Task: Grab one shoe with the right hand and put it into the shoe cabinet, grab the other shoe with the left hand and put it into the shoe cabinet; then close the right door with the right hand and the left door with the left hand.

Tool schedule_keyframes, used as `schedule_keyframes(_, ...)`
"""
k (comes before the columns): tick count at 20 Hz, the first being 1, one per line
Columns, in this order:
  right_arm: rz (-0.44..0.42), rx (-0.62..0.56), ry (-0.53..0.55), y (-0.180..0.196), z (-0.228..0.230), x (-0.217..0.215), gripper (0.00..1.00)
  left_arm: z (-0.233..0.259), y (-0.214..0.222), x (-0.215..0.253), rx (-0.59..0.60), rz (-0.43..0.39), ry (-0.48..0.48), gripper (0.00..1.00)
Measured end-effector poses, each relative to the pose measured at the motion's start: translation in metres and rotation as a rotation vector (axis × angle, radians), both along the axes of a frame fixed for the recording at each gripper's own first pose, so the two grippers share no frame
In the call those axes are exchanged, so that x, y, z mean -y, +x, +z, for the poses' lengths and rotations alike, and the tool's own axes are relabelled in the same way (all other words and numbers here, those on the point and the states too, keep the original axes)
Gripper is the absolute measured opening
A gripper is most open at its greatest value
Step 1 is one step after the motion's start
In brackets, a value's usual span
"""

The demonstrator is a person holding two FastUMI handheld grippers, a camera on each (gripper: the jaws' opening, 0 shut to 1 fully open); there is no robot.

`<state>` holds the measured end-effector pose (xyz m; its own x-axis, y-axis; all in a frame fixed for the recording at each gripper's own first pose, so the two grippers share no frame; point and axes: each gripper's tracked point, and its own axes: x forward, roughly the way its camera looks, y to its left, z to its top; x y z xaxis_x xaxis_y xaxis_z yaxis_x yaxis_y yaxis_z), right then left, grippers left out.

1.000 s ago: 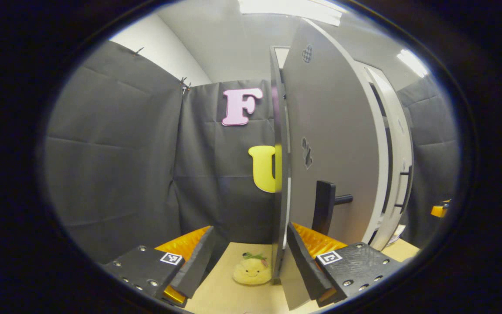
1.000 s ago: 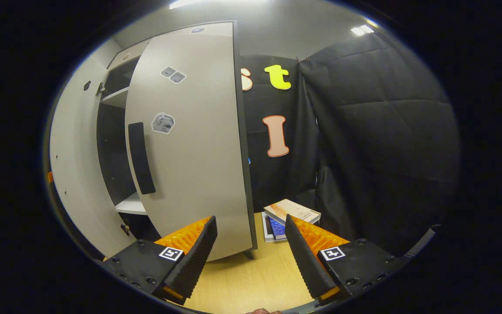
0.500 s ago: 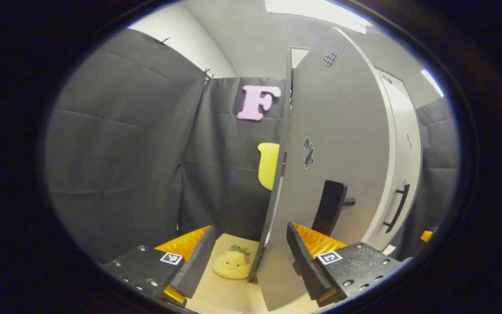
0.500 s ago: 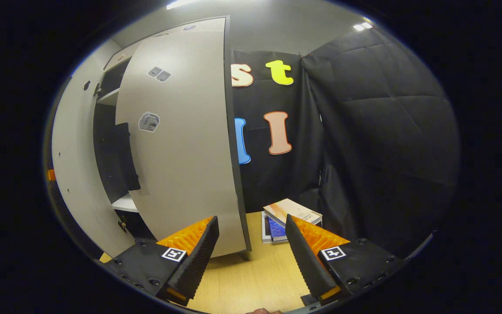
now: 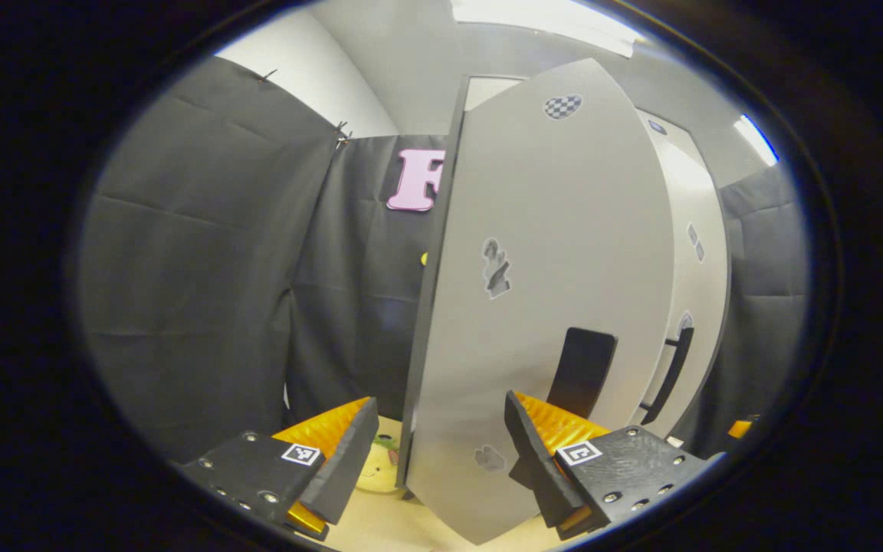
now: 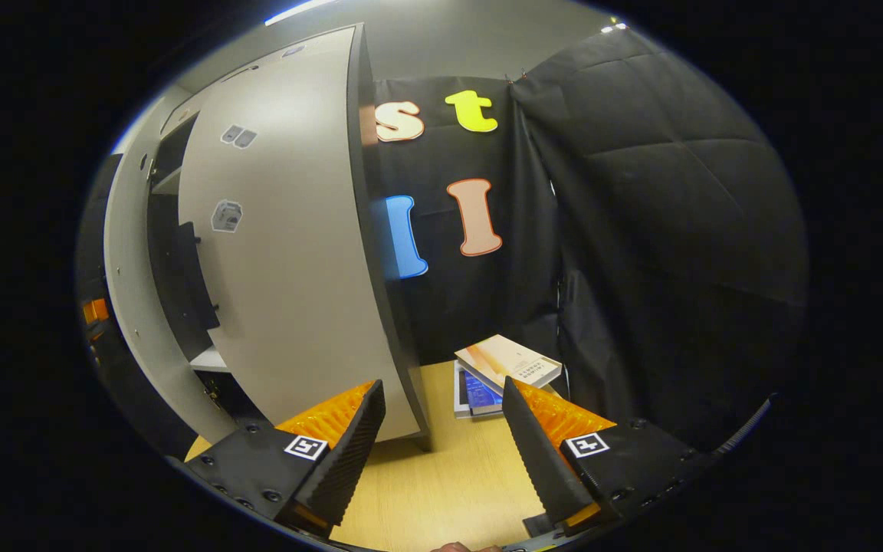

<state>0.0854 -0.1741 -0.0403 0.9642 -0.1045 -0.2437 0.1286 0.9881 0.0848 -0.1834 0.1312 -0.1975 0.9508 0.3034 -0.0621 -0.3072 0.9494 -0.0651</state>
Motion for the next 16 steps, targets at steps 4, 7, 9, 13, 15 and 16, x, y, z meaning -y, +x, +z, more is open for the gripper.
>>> schedule_keyframes(4, 0.007, 0.0, 0.029, -0.008, -0.004, 0.004, 0.97, -0.001, 0.03, 0.027, -0.016, -0.014, 0.04, 0.94)
schedule_keyframes(7, 0.018, -0.008, 0.049, -0.014, -0.007, 0.0, 0.97, 0.001, 0.036, 0.037, -0.024, -0.014, 0.076, 0.94)
schedule_keyframes(9, 0.03, -0.016, 0.059, -0.016, -0.012, -0.005, 0.96, 0.001, 0.033, 0.038, -0.028, -0.019, 0.082, 0.94)
schedule_keyframes(13, 0.063, 0.01, 0.062, -0.015, -0.001, -0.018, 0.92, 0.034, 0.013, 0.045, 0.082, -0.055, 0.058, 0.94)
schedule_keyframes(15, 0.088, 0.035, 0.066, -0.013, 0.01, -0.027, 0.96, 0.042, -0.002, 0.051, 0.096, -0.074, 0.077, 0.95)
schedule_keyframes(16, 0.109, 0.047, 0.07, -0.011, 0.016, -0.035, 0.92, 0.041, -0.006, 0.052, 0.091, -0.08, 0.083, 0.94)
